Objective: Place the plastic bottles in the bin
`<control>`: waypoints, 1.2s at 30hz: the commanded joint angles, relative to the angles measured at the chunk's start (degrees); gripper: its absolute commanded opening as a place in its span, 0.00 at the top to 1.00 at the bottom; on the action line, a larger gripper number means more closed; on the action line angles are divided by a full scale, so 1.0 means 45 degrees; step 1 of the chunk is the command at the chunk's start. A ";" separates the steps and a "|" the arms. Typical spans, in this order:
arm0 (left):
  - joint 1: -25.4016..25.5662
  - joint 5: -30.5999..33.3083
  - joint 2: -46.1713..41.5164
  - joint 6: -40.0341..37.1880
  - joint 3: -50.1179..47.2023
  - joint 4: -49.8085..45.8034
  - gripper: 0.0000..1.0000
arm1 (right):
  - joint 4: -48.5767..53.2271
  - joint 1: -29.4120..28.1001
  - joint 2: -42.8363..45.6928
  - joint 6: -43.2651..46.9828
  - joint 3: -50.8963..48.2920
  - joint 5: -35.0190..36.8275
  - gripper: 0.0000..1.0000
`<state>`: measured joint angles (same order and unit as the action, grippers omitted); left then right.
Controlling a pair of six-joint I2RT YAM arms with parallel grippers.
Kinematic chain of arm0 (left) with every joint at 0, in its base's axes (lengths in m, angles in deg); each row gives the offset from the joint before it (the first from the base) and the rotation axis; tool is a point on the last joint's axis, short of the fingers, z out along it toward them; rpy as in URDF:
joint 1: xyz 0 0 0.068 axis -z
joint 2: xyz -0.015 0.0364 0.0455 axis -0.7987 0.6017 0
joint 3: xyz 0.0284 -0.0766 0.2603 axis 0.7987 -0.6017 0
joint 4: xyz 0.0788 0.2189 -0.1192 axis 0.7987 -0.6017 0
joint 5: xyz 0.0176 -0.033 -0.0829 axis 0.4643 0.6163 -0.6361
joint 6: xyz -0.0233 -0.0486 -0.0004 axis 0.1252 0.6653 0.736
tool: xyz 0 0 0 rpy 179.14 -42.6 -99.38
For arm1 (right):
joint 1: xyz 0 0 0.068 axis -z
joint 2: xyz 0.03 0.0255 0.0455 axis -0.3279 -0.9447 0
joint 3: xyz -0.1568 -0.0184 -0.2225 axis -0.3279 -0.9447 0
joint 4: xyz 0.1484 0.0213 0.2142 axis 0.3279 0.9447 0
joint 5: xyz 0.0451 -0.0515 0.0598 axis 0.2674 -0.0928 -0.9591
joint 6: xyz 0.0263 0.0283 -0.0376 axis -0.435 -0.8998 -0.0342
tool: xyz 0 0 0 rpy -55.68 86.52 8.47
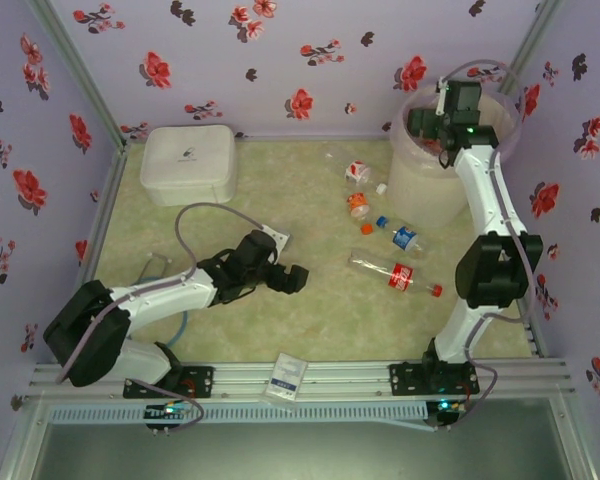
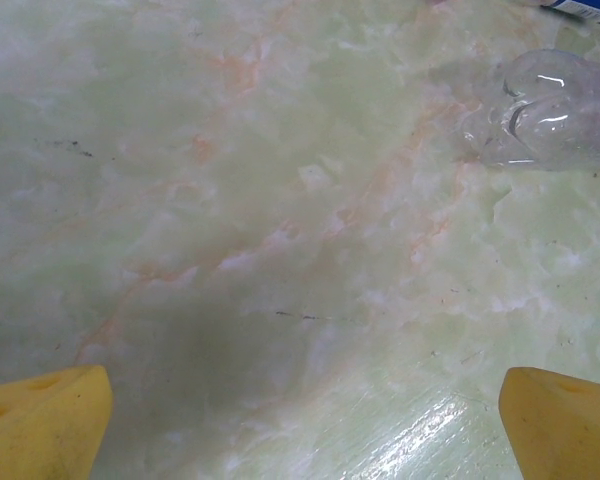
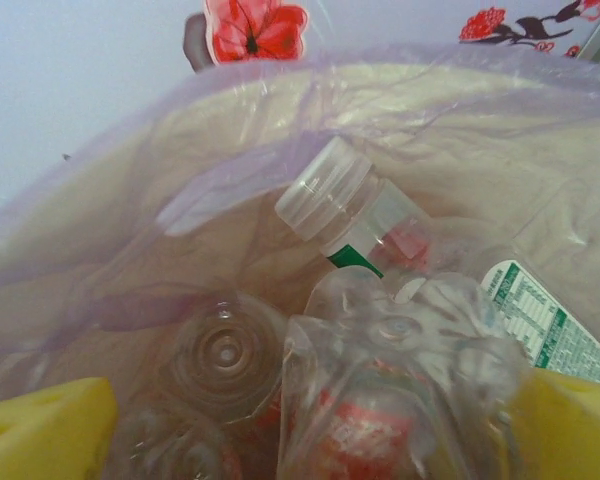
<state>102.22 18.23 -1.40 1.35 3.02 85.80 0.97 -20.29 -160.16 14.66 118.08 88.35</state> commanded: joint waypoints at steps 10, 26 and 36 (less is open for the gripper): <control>-0.0317 0.0158 0.0042 0.0675 0.1388 -0.0549 0.00 | -0.0296 0.0001 0.3725 -0.0897 -0.0731 -0.0179 0.00; -0.0091 -0.0032 0.6140 0.3711 0.7516 0.0008 0.00 | 0.1113 -0.0369 0.8946 -0.5387 -0.5818 -0.5623 0.00; -0.0135 -0.0260 1.0940 0.4334 1.2906 -0.1116 0.00 | 0.0853 -0.0371 1.0726 -0.5499 -0.8017 -0.5669 0.01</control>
<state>101.65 17.81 44.06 18.84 56.06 83.77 6.39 -21.77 -113.10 -8.94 83.66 64.53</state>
